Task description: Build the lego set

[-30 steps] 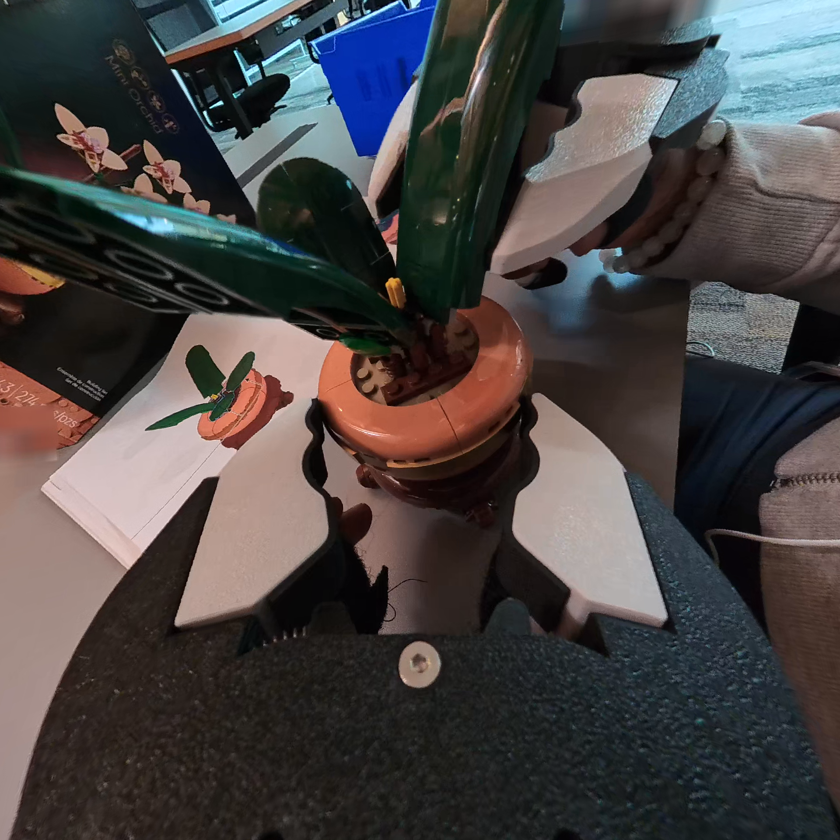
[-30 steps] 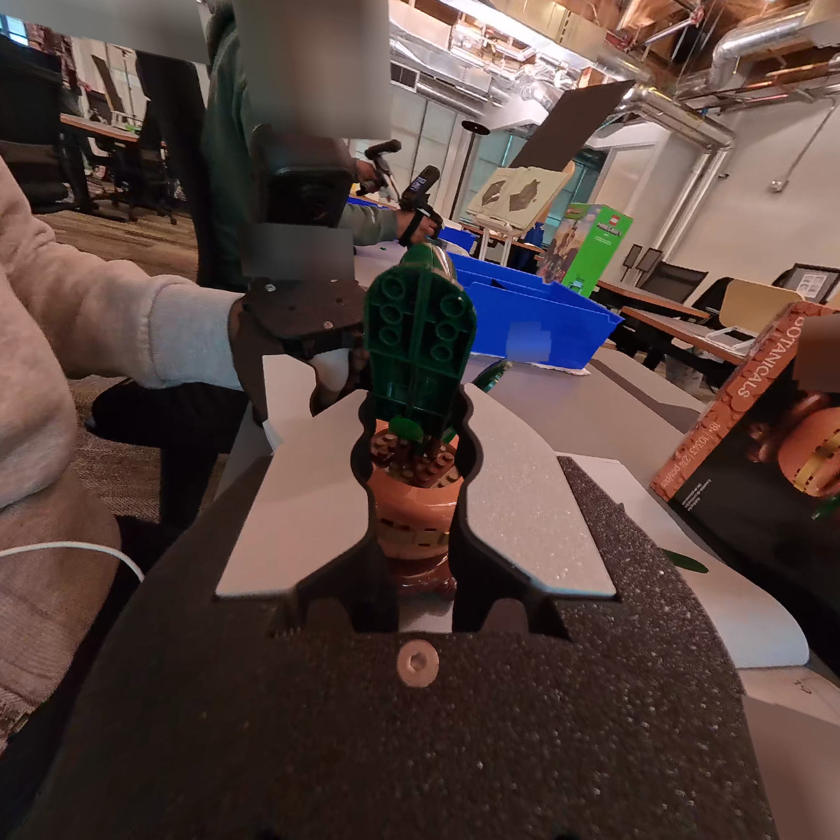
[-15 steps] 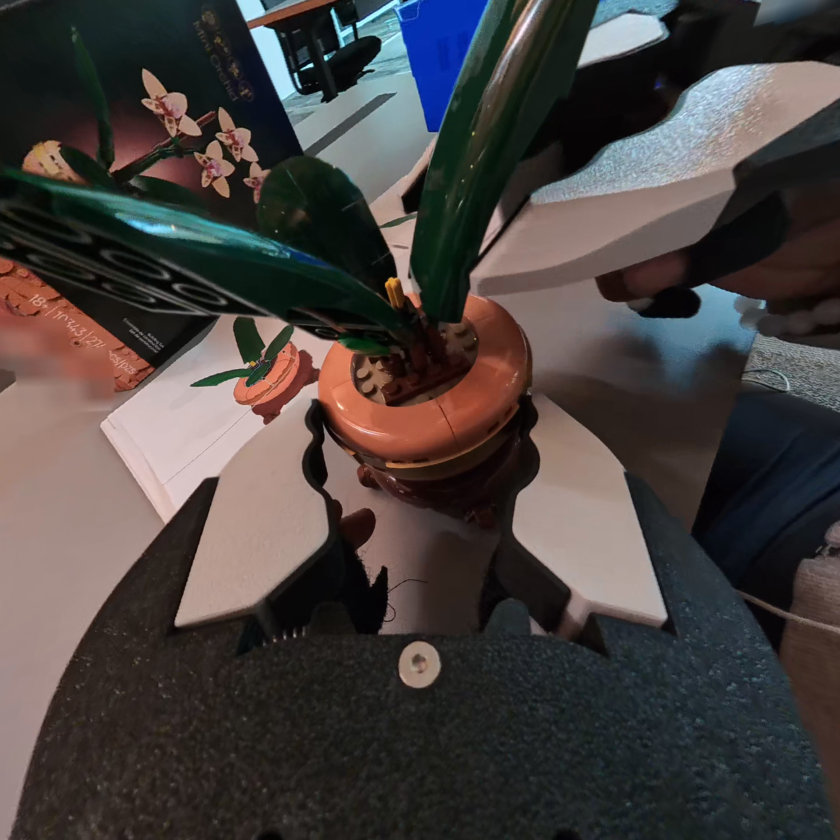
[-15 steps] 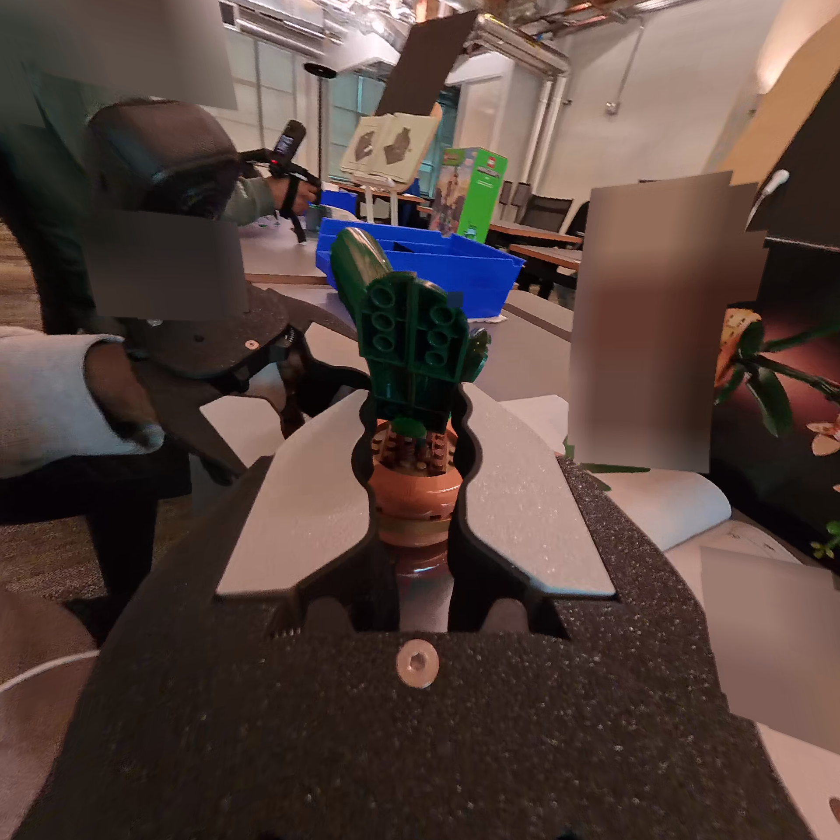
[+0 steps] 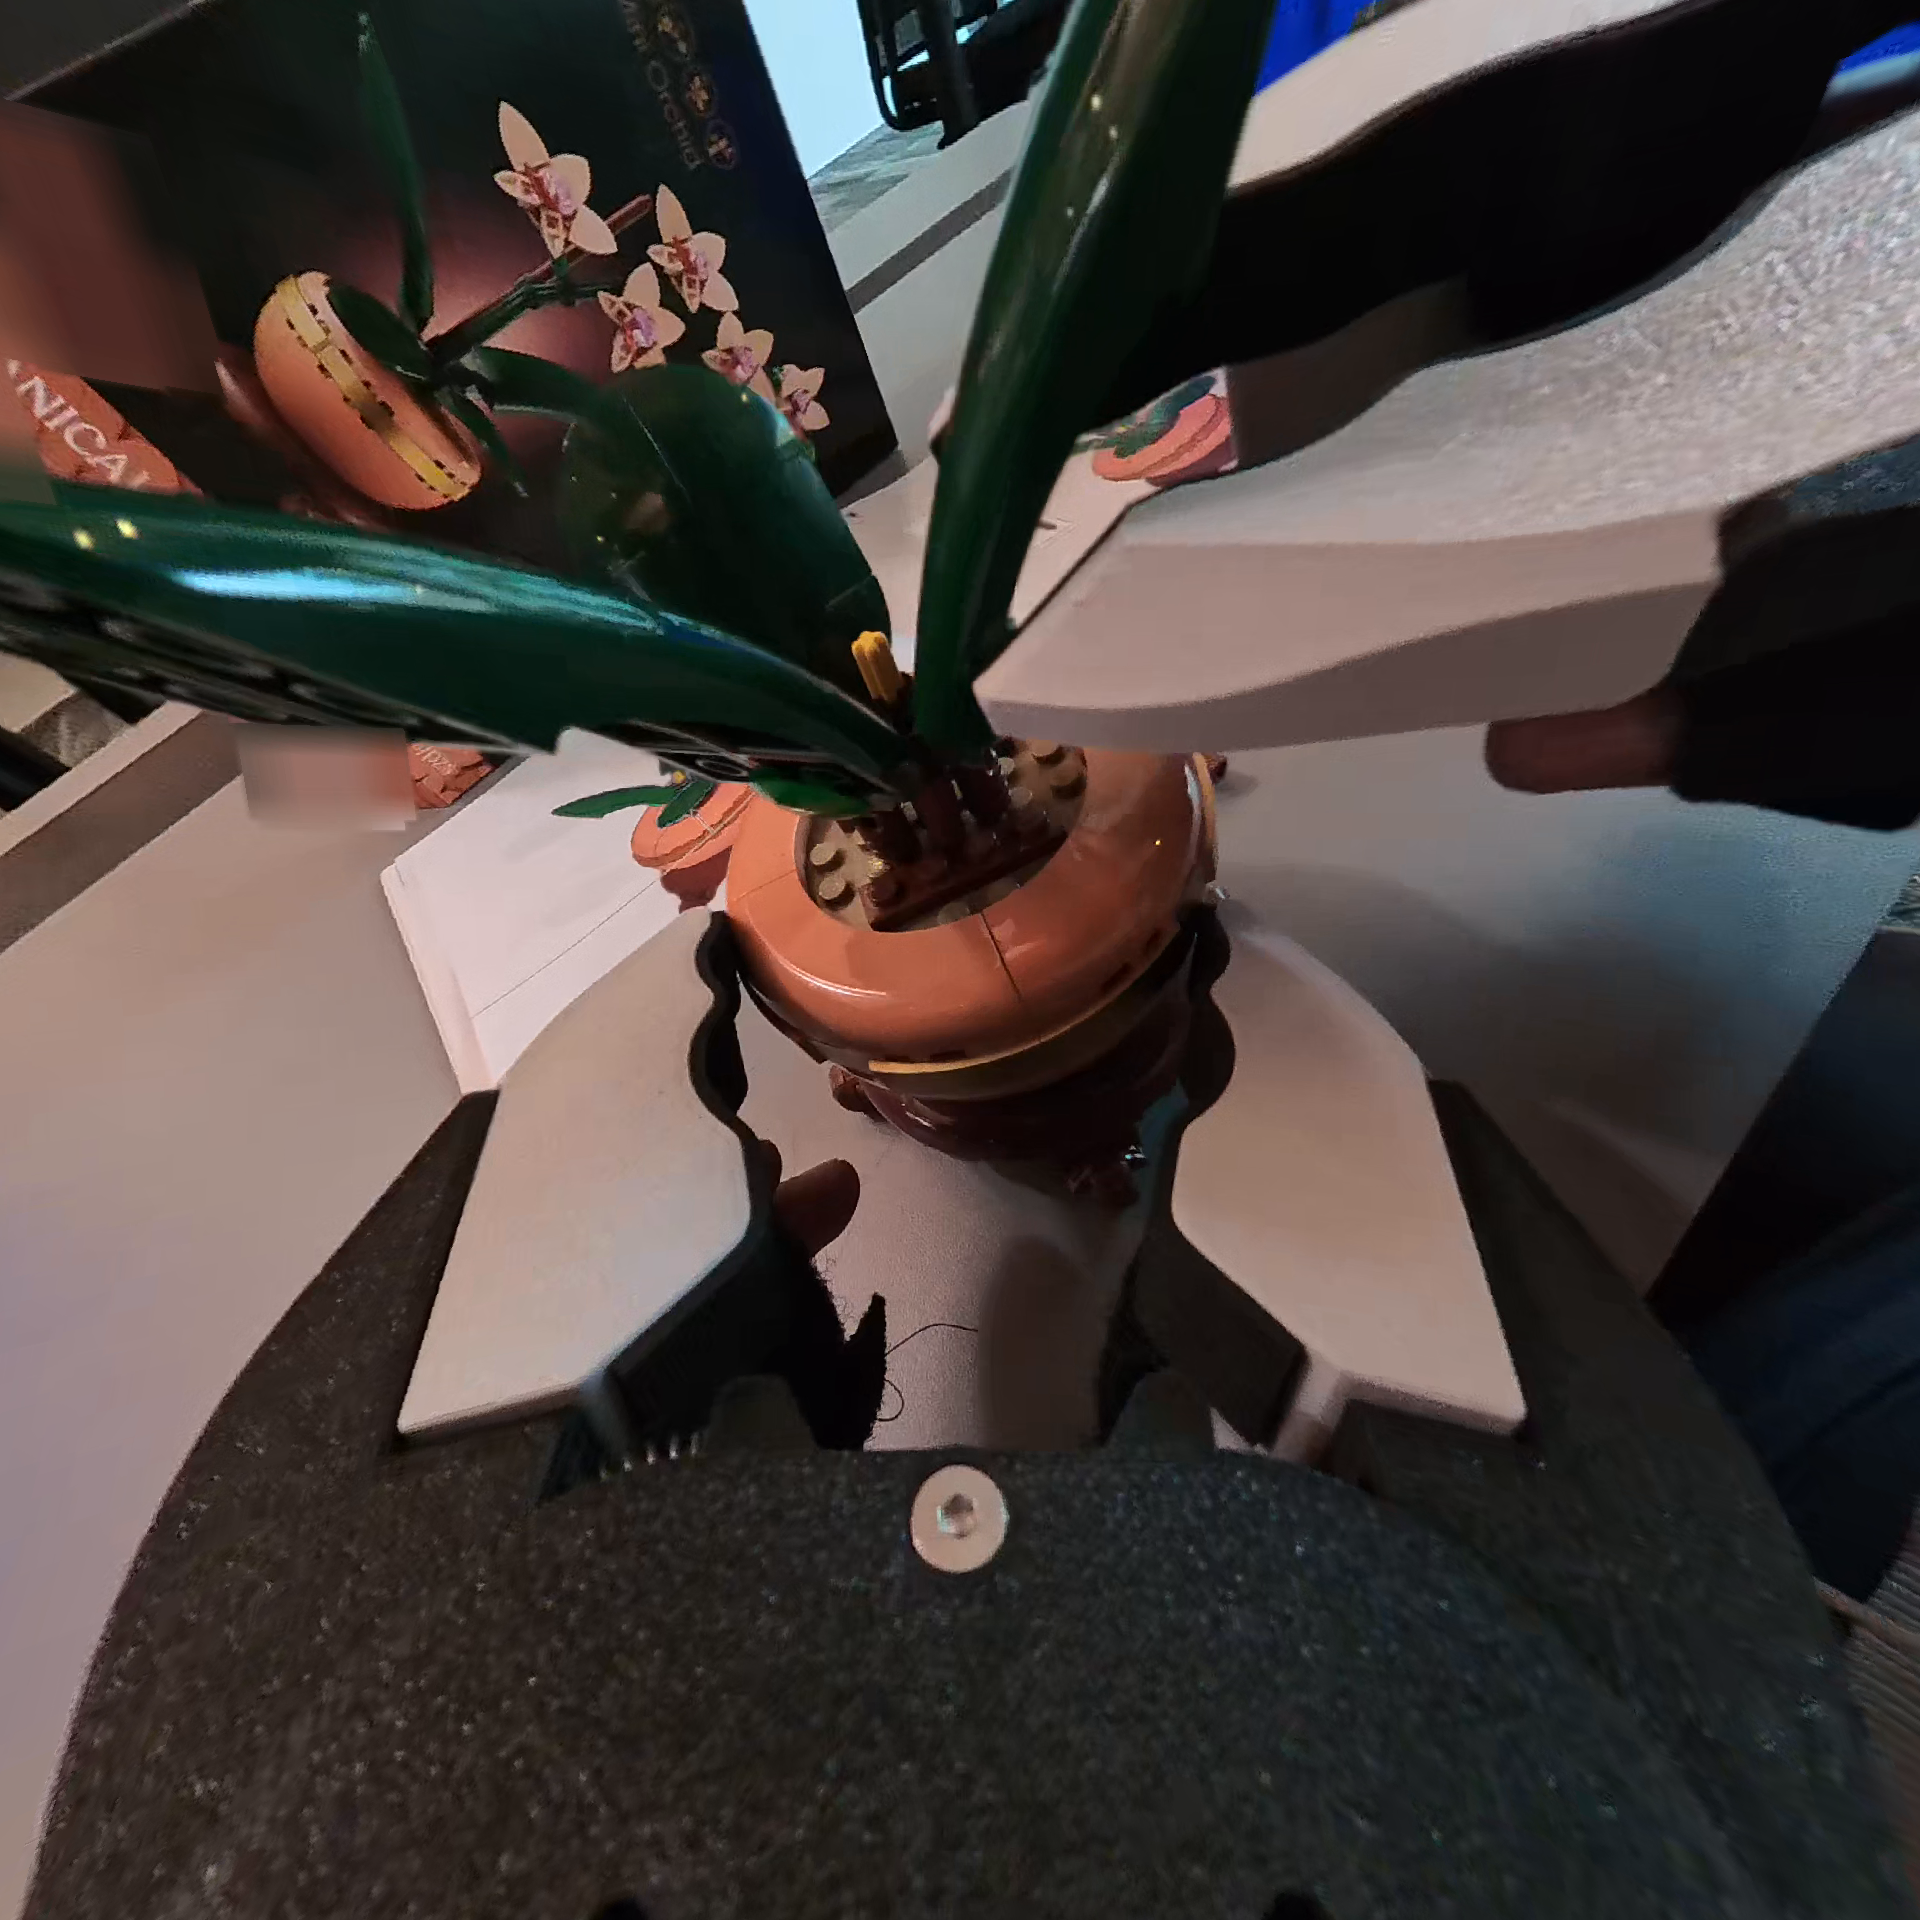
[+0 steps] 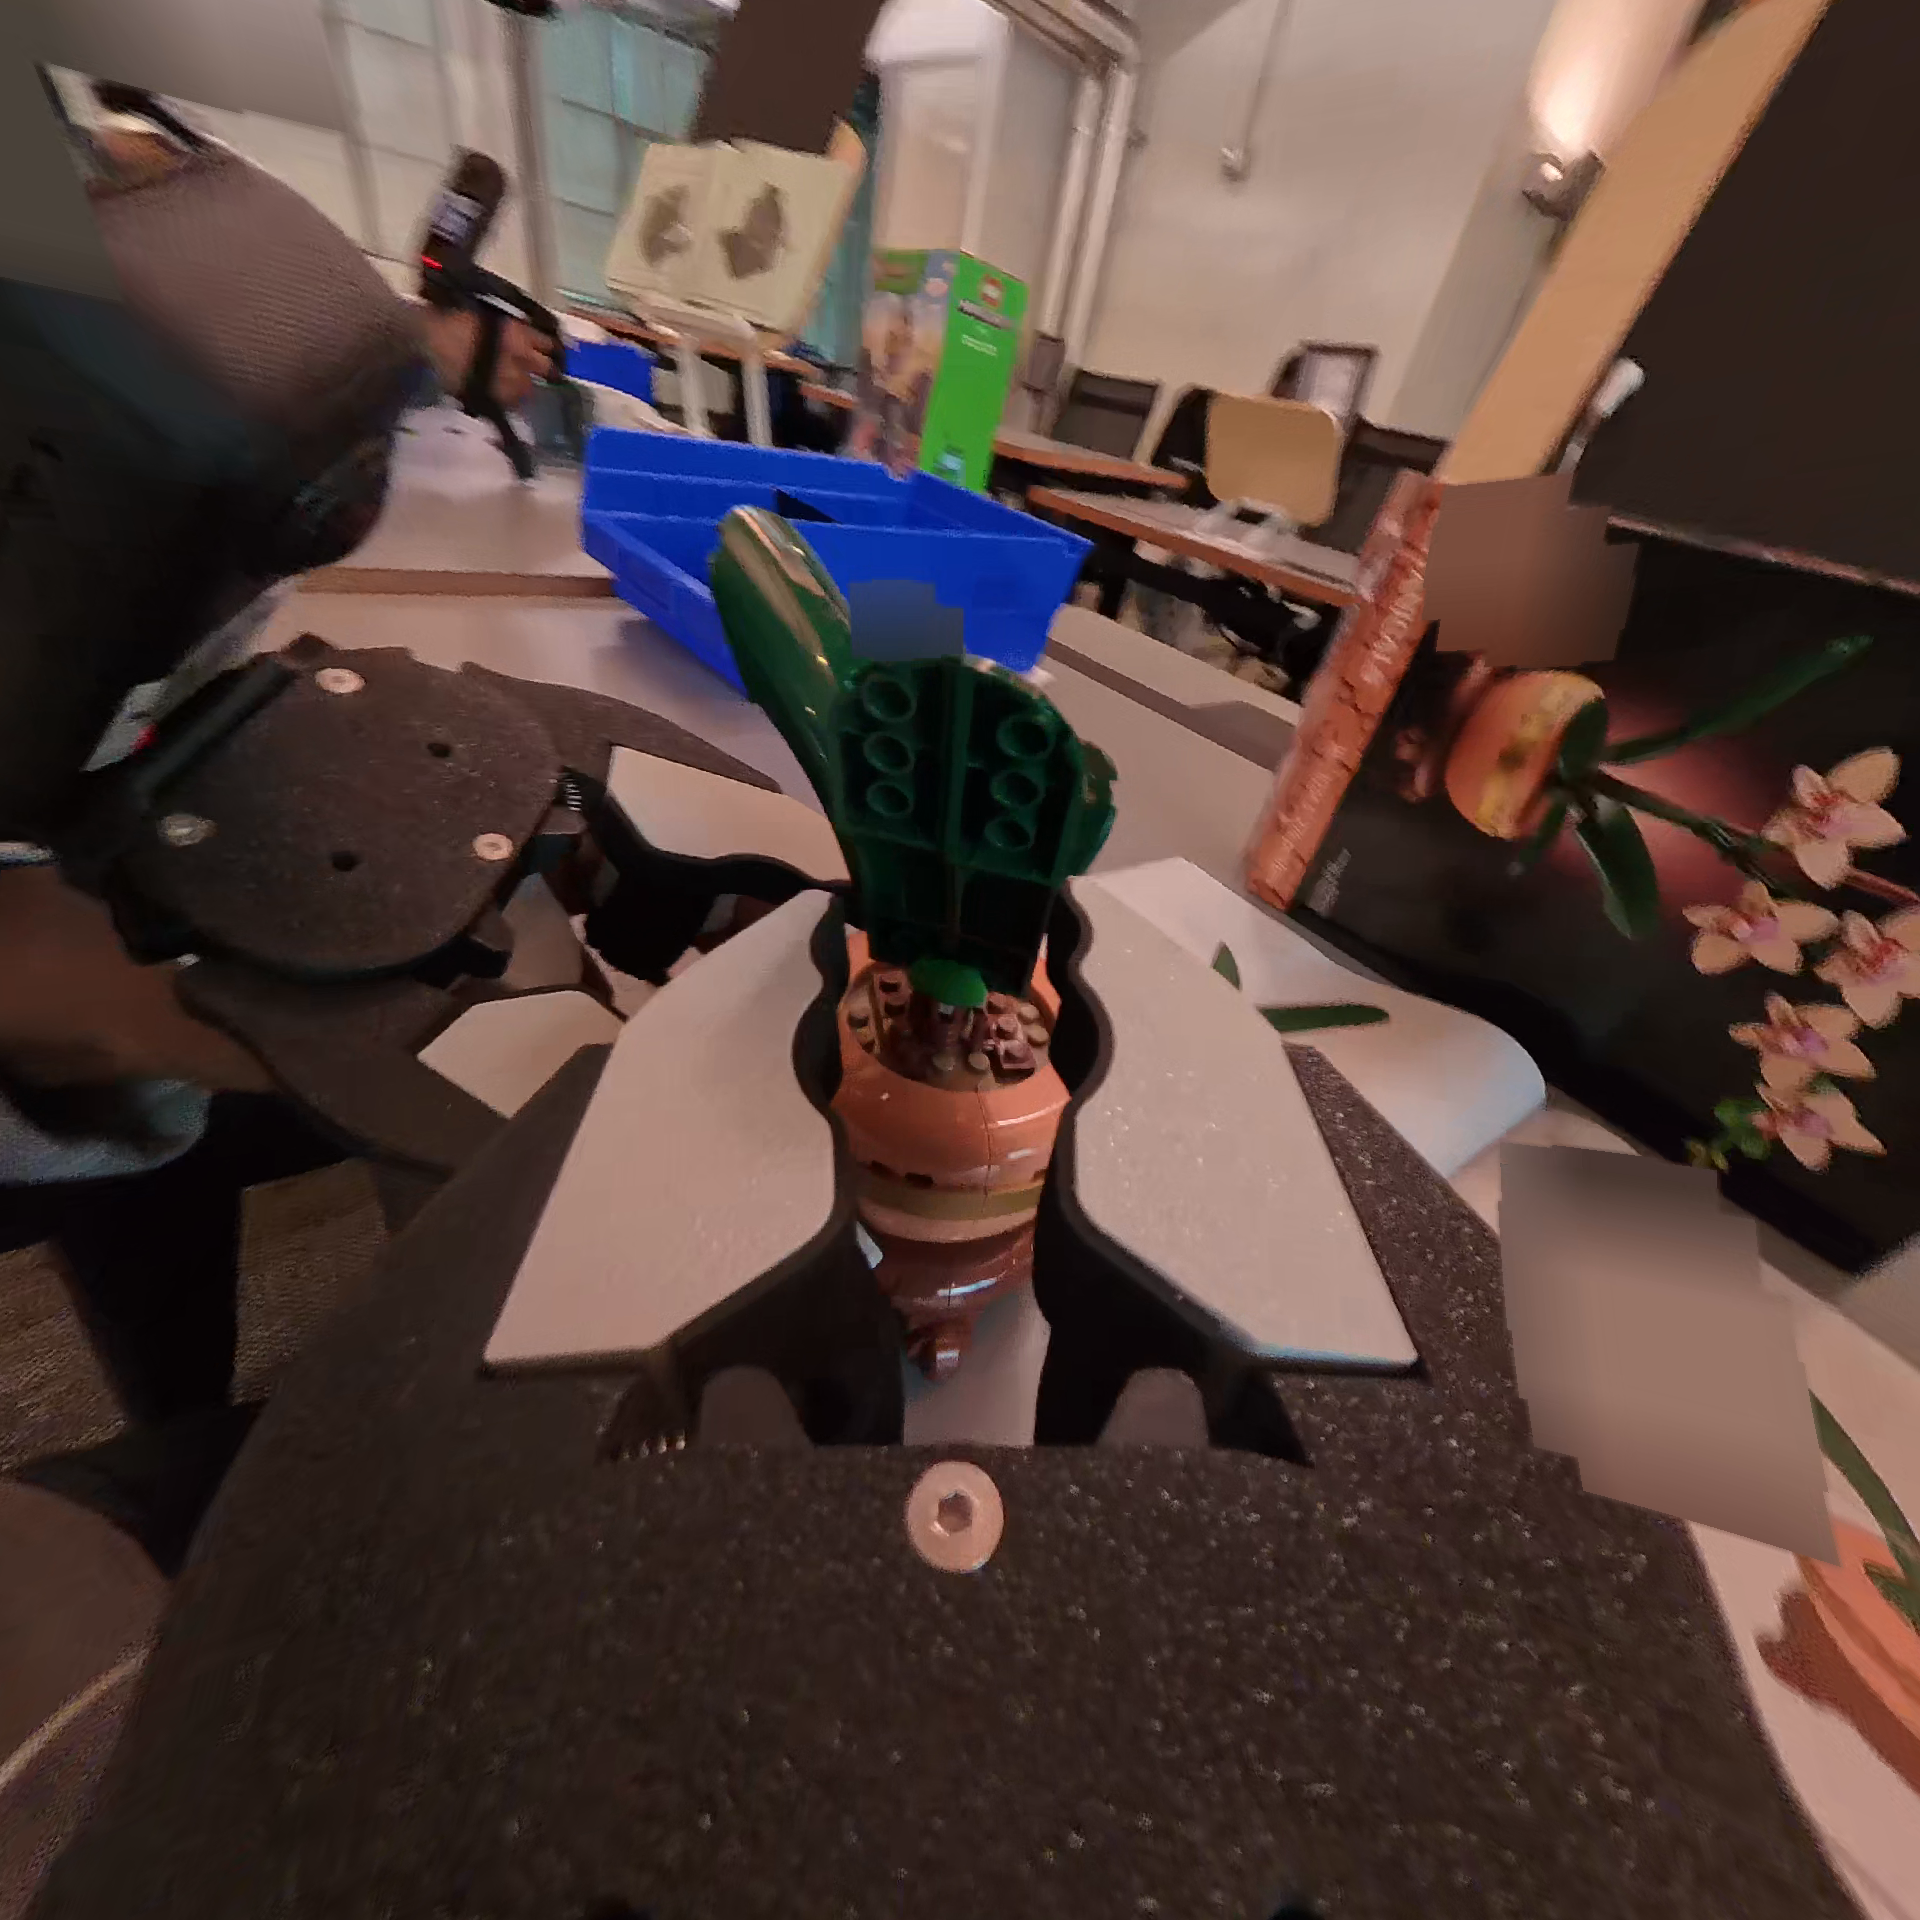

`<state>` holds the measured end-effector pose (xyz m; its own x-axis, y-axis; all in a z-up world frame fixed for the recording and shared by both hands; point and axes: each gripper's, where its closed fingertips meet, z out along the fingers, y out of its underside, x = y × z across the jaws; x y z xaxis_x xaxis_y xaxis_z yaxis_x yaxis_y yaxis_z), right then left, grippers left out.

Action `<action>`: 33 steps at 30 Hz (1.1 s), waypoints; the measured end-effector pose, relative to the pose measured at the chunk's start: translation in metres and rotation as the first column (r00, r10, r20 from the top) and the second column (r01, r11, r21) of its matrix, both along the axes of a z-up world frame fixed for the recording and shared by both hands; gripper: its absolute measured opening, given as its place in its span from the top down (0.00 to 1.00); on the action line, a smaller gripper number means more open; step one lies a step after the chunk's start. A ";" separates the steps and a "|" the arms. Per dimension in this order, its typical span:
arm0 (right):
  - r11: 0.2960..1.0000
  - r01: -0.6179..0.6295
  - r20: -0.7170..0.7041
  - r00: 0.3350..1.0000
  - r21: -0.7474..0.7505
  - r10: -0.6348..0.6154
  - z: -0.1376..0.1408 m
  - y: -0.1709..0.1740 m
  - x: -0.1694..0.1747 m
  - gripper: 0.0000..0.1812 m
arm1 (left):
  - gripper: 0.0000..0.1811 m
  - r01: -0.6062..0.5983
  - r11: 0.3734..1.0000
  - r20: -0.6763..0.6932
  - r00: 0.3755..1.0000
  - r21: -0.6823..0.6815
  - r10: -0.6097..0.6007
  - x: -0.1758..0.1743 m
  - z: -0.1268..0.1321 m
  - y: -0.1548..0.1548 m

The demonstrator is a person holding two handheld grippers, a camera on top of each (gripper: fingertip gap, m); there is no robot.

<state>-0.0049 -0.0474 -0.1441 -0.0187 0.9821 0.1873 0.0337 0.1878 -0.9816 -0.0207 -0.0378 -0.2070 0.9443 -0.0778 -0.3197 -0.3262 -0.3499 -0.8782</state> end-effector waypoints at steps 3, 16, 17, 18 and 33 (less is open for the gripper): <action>0.989 -0.147 -0.052 0.988 0.000 0.147 0.004 -0.002 0.002 0.78 | 0.54 0.028 1.000 -0.001 1.000 0.000 -0.028 0.001 0.000 -0.001; 0.989 -0.138 -0.029 0.990 0.054 0.139 -0.004 0.001 0.001 0.88 | 0.54 0.057 0.998 -0.014 0.998 0.001 -0.057 0.002 0.000 -0.002; 0.992 -0.120 -0.025 0.992 0.040 0.121 -0.004 0.002 0.000 0.88 | 0.54 0.056 0.998 -0.014 0.998 0.001 -0.056 0.002 0.000 -0.002; 0.994 -0.106 -0.014 0.994 -0.002 0.106 -0.004 0.003 0.000 0.88 | 0.54 0.055 0.998 -0.012 0.998 0.001 -0.055 0.002 0.000 -0.002; 0.784 -0.566 0.179 0.824 0.256 0.537 -0.005 0.007 0.015 0.88 | 0.57 0.234 0.972 0.022 0.972 0.000 -0.234 0.002 0.001 -0.007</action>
